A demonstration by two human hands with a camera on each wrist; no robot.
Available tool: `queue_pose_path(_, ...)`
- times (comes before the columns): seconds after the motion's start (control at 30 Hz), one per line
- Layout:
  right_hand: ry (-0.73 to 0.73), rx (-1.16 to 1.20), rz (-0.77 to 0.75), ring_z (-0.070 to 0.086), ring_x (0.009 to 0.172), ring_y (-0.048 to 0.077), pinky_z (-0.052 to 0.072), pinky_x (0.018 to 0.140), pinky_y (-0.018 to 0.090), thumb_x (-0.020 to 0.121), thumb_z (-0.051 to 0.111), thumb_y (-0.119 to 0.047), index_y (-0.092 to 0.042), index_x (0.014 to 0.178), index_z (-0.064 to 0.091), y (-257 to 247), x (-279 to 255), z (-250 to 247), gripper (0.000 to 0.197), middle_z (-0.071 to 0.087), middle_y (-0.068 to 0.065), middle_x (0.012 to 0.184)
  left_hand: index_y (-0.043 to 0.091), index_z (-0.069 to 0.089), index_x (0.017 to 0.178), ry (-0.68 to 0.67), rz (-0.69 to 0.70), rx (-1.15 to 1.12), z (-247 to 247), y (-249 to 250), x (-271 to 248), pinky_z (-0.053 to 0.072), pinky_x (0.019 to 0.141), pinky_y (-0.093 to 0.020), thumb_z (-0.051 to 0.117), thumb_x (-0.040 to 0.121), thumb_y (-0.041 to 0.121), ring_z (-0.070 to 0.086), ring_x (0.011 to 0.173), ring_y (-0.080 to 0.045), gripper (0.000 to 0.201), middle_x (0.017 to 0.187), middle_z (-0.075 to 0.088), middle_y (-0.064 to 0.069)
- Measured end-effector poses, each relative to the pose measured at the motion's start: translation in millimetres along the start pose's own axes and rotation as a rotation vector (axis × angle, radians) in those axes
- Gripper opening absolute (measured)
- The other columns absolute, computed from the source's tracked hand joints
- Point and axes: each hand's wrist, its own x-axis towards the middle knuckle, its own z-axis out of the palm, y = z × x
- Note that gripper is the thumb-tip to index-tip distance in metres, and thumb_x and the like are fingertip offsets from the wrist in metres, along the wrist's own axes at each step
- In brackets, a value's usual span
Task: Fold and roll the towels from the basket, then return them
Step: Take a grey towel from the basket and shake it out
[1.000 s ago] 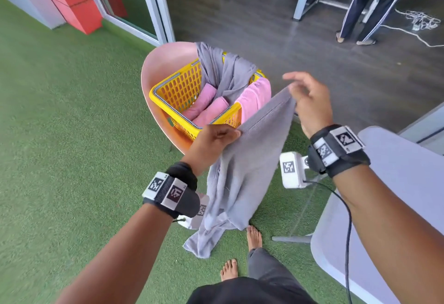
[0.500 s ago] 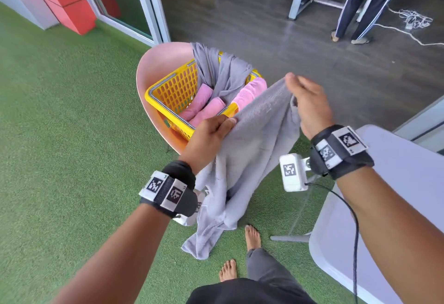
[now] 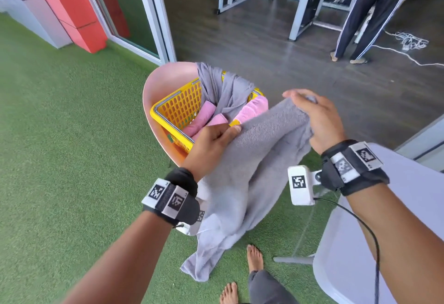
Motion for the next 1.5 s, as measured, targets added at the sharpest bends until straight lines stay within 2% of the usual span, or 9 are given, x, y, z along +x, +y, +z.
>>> queue_pose_path(0.07, -0.248, -0.158, 0.043, 0.062, 0.094, 0.007, 0.044, 0.094, 0.026, 0.089, 0.064, -0.021, -0.005, 0.097, 0.071, 4.1, -10.2, 6.9, 0.019, 0.072, 0.006, 0.099, -0.006, 0.043, 0.066, -0.009, 0.021, 0.007, -0.2, 5.4, 3.6, 0.018, 0.046, -0.022, 0.055, 0.097, 0.028, 0.022, 0.054, -0.005, 0.047, 0.062, 0.026, 0.004)
queue_pose_path(0.17, -0.589, -0.278, 0.129, 0.055, 0.082, 0.016, 0.045, 0.081, 0.038, 0.086, 0.070, -0.022, 0.009, 0.093, 0.064, 21.2, -31.7, 19.7, 0.033, 0.066, 0.015, 0.088, 0.004, 0.040, 0.062, -0.102, 0.092, 0.057, 5.5, 21.1, 16.1, 0.018, 0.048, -0.021, 0.054, 0.097, 0.022, 0.019, 0.053, -0.004, 0.042, 0.060, 0.022, 0.010)
queue_pose_path(0.43, -0.117, -0.237, 0.080, 0.049, 0.084, 0.006, 0.036, 0.085, 0.027, 0.091, 0.061, -0.033, -0.016, 0.087, 0.064, -4.1, -11.9, -61.2, 0.018, 0.056, -0.005, 0.084, 0.008, 0.033, 0.060, -0.232, 0.068, 0.004, 10.0, 27.4, 20.8, 0.016, 0.047, -0.020, 0.057, 0.096, 0.022, 0.017, 0.052, -0.006, 0.046, 0.059, 0.019, 0.010)
queue_pose_path(0.6, -0.505, -0.342, 0.112, 0.054, 0.087, 0.006, 0.041, 0.084, 0.025, 0.080, 0.072, -0.043, -0.020, 0.093, 0.072, 6.4, -28.9, -35.4, 0.026, 0.063, -0.007, 0.094, 0.010, 0.041, 0.058, -0.324, 0.178, 0.041, 46.2, 49.8, 40.8, 0.020, 0.052, -0.026, 0.056, 0.095, 0.025, 0.024, 0.059, -0.010, 0.042, 0.064, 0.026, -0.001)
queue_pose_path(0.83, -0.295, -0.328, 0.019, 0.045, 0.066, 0.005, 0.037, 0.063, 0.019, 0.084, 0.071, -0.027, 0.001, 0.073, 0.049, -28.6, 24.0, -103.9, 0.037, 0.046, 0.001, 0.069, -0.004, 0.036, 0.063, -0.278, 0.059, 0.059, 58.0, 62.6, 65.9, 0.014, 0.045, -0.020, 0.057, 0.096, 0.026, 0.017, 0.053, -0.008, 0.049, 0.063, 0.019, 0.002)
queue_pose_path(1.0, -0.278, -0.409, -0.076, 0.049, 0.070, 0.015, 0.039, 0.073, 0.034, 0.069, 0.074, -0.062, 0.001, 0.077, 0.050, -50.6, 109.7, -132.7, 0.067, 0.048, 0.005, 0.073, -0.011, 0.047, 0.074, -0.194, 0.033, 0.163, 54.8, 97.2, 116.4, 0.020, 0.048, -0.023, 0.061, 0.094, 0.028, 0.028, 0.059, -0.012, 0.045, 0.070, 0.029, -0.006)
queue_pose_path(1.23, -0.424, -0.337, -0.267, 0.053, 0.083, 0.009, 0.041, 0.079, 0.025, 0.078, 0.070, -0.054, 0.009, 0.105, 0.057, -72.4, 218.6, -130.6, 0.069, 0.068, 0.016, 0.099, -0.003, 0.050, 0.072, 0.191, -0.021, 0.214, 54.1, 137.8, 172.1, 0.027, 0.054, -0.029, 0.063, 0.084, 0.039, 0.038, 0.061, -0.017, 0.046, 0.067, 0.041, -0.010)
queue_pose_path(1.37, -0.528, -0.666, -0.334, 0.053, 0.086, 0.004, 0.040, 0.083, 0.021, 0.083, 0.059, -0.060, -0.031, 0.135, 0.049, -31.6, 243.7, -136.3, 0.060, 0.053, -0.007, 0.096, 0.014, 0.067, 0.085, 0.333, -0.091, 0.299, 83.4, 93.1, 132.4, 0.047, 0.068, -0.034, 0.059, 0.088, 0.043, 0.058, 0.066, -0.018, 0.031, 0.073, 0.065, 0.002)
queue_pose_path(1.5, -0.525, -1.130, -0.240, 0.061, 0.097, 0.031, 0.044, 0.082, 0.036, 0.087, 0.047, -0.066, -0.027, 0.105, 0.061, 47.9, 242.2, -212.7, 0.045, 0.066, 0.009, 0.100, 0.007, 0.063, 0.077, 0.232, -0.233, 0.235, 170.1, 14.2, 33.4, 0.035, 0.060, -0.024, 0.056, 0.078, 0.040, 0.040, 0.064, -0.001, 0.034, 0.068, 0.048, 0.015)
